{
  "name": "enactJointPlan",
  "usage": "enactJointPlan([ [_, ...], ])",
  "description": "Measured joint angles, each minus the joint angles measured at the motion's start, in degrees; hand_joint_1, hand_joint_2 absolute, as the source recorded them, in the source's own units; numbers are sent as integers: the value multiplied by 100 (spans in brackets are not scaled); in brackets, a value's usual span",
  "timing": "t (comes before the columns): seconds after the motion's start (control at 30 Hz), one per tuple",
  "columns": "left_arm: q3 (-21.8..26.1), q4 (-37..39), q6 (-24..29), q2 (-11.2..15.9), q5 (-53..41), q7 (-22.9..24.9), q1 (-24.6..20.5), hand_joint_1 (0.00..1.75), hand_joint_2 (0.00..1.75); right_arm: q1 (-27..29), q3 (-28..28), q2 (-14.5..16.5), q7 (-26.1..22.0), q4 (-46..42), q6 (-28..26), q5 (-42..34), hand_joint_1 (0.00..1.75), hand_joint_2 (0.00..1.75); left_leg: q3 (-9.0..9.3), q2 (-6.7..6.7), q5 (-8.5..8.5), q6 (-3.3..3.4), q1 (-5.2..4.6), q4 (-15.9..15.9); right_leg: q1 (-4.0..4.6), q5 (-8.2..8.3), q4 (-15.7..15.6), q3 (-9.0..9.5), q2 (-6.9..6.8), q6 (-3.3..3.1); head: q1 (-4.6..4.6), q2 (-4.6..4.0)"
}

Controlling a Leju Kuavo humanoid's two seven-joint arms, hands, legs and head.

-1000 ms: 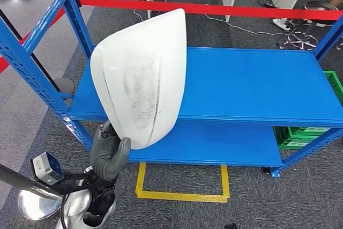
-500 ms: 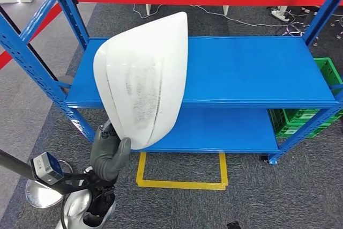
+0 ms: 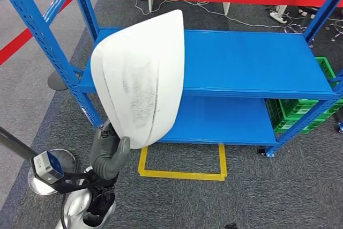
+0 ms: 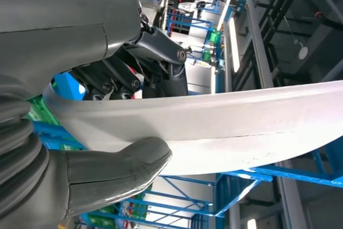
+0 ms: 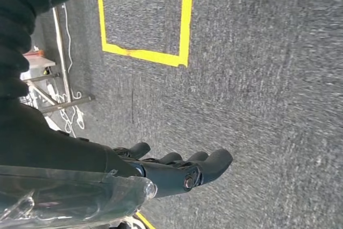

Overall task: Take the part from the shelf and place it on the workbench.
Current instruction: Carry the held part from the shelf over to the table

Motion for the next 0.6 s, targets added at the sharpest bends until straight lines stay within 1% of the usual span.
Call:
enactJointPlan([
  [0.03, 1, -1, 0, -1, 1, 0, 0, 175, 175, -10, 4, 1, 0, 0, -2, 1, 0, 175, -45, -3, 40, -24, -6, 4, 1, 75, -436, 313, 3, -8, 1, 0],
  [0.07, 1, -1, 0, -1, 2, 0, -1, 175, 175, -24, 12, 1, -1, 0, -4, 2, 0, 175, -78, -5, 77, -52, -13, 12, 5, 78, -864, 594, 12, -20, -3, 0],
  [0.1, 2, -2, 0, -2, 2, 1, -2, 175, 175, -35, 21, 3, -2, 0, -7, 3, 0, 175, -99, -4, 118, -82, -19, 18, 10, 40, -1163, 775, 22, -33, -5, 0],
  [0.13, 2, -2, 0, -2, 3, 1, -4, 175, 175, -42, 29, 4, -3, 0, -12, 5, 0, 175, -117, -1, 159, -110, -22, 19, 21, -13, -1309, 849, 31, -51, -7, 0],
  [0.2, 3, -2, 0, -1, 3, 2, -1, 175, 175, -36, 36, 7, -2, 0, -22, 3, 0, 175, -151, 1, 212, -166, -14, 25, 26, 34, -1327, 797, 26, -126, -6, 0],
  [0.23, 4, -2, 0, 1, 3, 2, 2, 175, 175, -33, 36, 7, -1, 0, -28, 2, 0, 175, -189, 2, 142, -201, -10, 75, 22, 71, -1325, 758, 17, -174, -11, 0],
  [0.27, 4, -2, 1, 3, 3, 2, 4, 175, 175, -33, 37, 8, 0, 0, -32, 1, 0, 175, -251, 2, -20, -235, -7, 215, 13, 121, -1330, 710, 6, -223, -19, 0],
  [0.3, 4, -2, 1, 5, 3, 2, 4, 175, 175, -34, 38, 9, 1, 0, -34, 2, 0, 175, -348, 3, -266, -266, -2, 477, 4, 174, -1336, 654, -3, -260, -28, 0],
  [0.33, 4, -2, 2, 7, 4, 2, 4, 175, 175, -34, 40, 9, 1, 0, -37, 3, 0, 175, -466, 5, -541, -290, 0, 847, 7, 224, -1334, 588, -5, -282, -38, 0],
  [0.37, 5, -2, 2, 8, 4, 2, 4, 175, 175, -33, 42, 9, 1, 0, -37, 3, 0, 175, -581, 5, -762, -303, 2, 1247, 11, 277, -1330, 520, -11, -294, -41, 0],
  [0.4, 5, -2, 2, 9, 4, 2, 5, 175, 175, -30, 43, 9, 1, 0, -37, 3, 0, 175, -650, 5, -872, -305, 2, 1559, 17, 325, -1328, 453, -17, -299, -42, 0],
  [0.43, 6, -2, 2, 11, 4, 2, 5, 175, 175, -27, 43, 9, 1, 0, -36, 2, 0, 175, -641, 5, -855, -297, 2, 1702, 24, 370, -1324, 388, -22, -300, -42, 0],
  [0.47, 7, -2, 2, 12, 4, 2, 5, 175, 175, -26, 43, 9, 1, 0, -34, 1, 0, 175, -533, 5, -734, -280, 1, 1637, 32, 413, -1322, 329, -25, -297, -42, 0],
  [0.5, 7, -2, 2, 13, 4, 3, 3, 175, 175, -27, 43, 9, 1, 0, -33, 0, 0, 175, -324, 5, -561, -252, -3, 1373, 40, 451, -1320, 282, -24, -289, -41, 0],
  [0.53, 6, -2, 2, 12, 3, 5, 0, 175, 175, -28, 43, 9, 1, 0, -33, -1, 0, 175, -41, 5, -424, -217, -11, 981, 48, 485, -1318, 244, -21, -274, -41, 0],
  [0.57, 4, -2, 2, 10, 3, 7, -6, 175, 175, -29, 43, 10, -1, 0, -33, -1, 0, 175, 244, 5, -351, -183, -23, 558, 59, 515, -1313, 214, -19, -255, -41, 0],
  [0.6, 1, -2, 1, 8, 2, 10, -14, 175, 175, -31, 43, 10, -4, 0, -33, -2, 0, 175, 458, 4, -332, -156, -34, 215, 68, 553, -1308, 189, -18, -230, -38, 0],
])
